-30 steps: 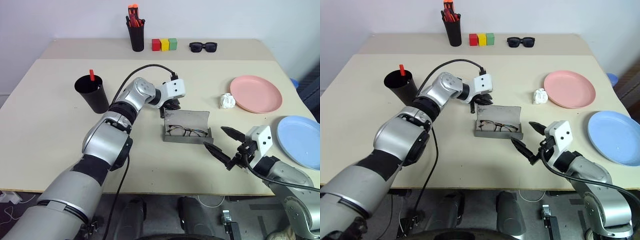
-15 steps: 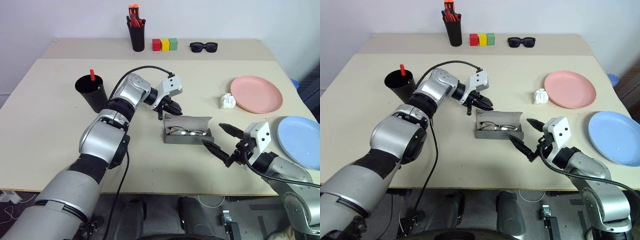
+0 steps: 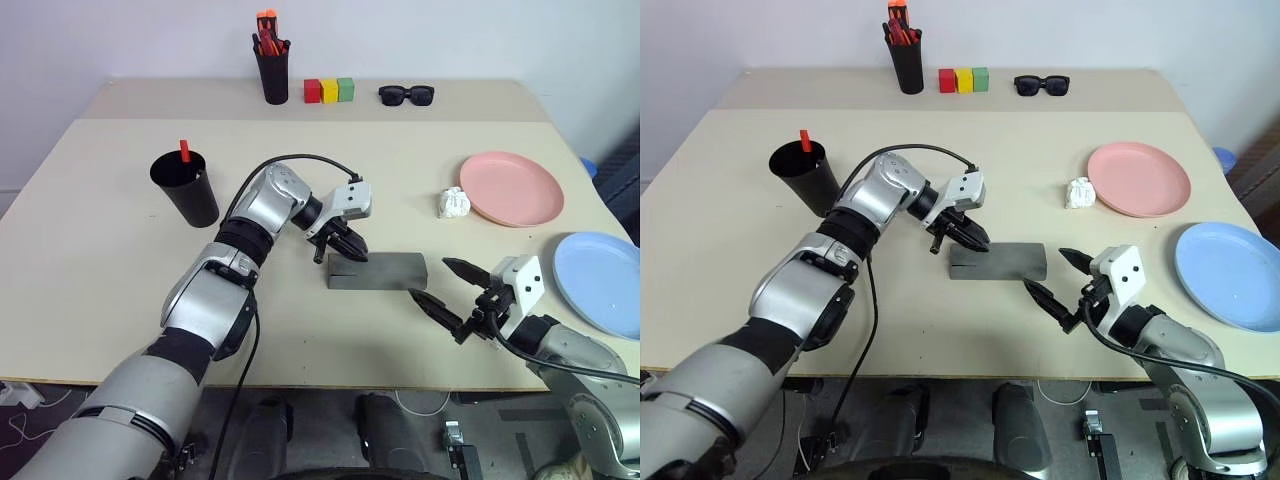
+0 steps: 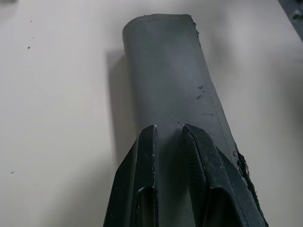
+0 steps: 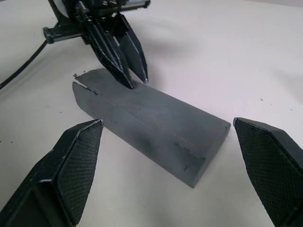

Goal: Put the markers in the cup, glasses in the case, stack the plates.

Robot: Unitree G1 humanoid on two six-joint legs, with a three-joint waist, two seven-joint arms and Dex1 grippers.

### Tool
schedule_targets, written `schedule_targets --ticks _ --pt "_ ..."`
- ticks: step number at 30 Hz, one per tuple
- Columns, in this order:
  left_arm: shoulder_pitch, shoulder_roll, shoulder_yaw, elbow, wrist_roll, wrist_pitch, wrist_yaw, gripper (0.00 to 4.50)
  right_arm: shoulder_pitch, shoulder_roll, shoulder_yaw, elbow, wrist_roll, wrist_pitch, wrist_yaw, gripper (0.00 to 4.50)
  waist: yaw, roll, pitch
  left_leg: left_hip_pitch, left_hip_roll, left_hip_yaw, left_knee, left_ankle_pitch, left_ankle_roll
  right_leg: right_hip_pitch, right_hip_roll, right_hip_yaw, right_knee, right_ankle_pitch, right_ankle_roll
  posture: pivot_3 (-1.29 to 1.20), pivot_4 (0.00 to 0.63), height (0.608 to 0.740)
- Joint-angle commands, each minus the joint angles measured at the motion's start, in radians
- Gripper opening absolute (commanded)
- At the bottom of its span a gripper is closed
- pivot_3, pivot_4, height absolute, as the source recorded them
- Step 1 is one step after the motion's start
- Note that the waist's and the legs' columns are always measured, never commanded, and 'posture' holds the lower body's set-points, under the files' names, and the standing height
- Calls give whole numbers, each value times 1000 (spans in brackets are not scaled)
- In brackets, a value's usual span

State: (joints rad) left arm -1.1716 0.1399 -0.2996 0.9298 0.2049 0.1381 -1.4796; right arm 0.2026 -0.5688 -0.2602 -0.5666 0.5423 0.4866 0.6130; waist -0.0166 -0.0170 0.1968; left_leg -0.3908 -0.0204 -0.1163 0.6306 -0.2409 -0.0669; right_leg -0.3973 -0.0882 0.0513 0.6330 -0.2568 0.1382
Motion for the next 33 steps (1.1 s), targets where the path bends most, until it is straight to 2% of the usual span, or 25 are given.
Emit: schedule_targets --ticks 1,5,10,13,16,18,19,20,22,33 --pt "51 12 -8 -46 -10 -6 57 828 -3 15 -60 -27 -6 -39 -41 4500 1 0 0 0 0 0 0 0 0 0 0 0 0 0 0 0 150 740" --pt "85 7 162 -200 -200 -6 133 828 -30 37 -119 -18 -39 -97 -105 4500 1 0 0 0 0 0 1 0 0 0 0 0 0 0 0 0 150 740" --pt "193 24 210 -497 -315 68 193 828 -34 44 -187 -2 -46 -110 -158 4500 3 0 0 -1 0 0 0 0 0 -1 0 0 1 0 0 0 150 740" --pt "293 20 201 -615 -328 -47 252 828 -42 26 -229 95 -153 -125 -241 4500 4 1 -1 0 0 0 0 0 0 1 0 0 0 0 0 0 150 740" --pt "350 26 177 -672 -418 18 176 1647 -48 15 -266 188 -210 -151 -277 4500 5 1 -1 1 0 0 1 0 0 1 0 0 0 1 -1 0 150 740" --pt "365 30 161 -695 -451 56 157 2596 -35 4 -283 249 -245 -175 -279 4500 4 2 -1 1 0 0 1 0 0 1 0 0 0 1 -1 0 150 740" --pt "366 35 152 -695 -451 53 156 3270 -26 1 -292 276 -254 -184 -276 4500 4 2 -1 1 0 0 1 0 0 1 0 0 0 1 -1 0 150 740" --pt "367 41 143 -695 -452 48 148 3539 -17 0 -299 299 -262 -193 -273 4500 4 2 -1 1 0 0 1 0 0 1 0 0 0 1 -1 0 150 740" --pt "370 52 129 -703 -466 51 129 4467 2 -2 -308 334 -271 -207 -264 4500 3 2 -1 1 0 0 1 0 0 1 0 0 0 1 -1 0 150 740" --pt "449 135 68 -794 -493 75 84 4467 37 8 -299 405 -276 -218 -259 4500 -1 7 -4 1 0 1 0 0 0 1 0 1 0 0 -1 0 150 740"
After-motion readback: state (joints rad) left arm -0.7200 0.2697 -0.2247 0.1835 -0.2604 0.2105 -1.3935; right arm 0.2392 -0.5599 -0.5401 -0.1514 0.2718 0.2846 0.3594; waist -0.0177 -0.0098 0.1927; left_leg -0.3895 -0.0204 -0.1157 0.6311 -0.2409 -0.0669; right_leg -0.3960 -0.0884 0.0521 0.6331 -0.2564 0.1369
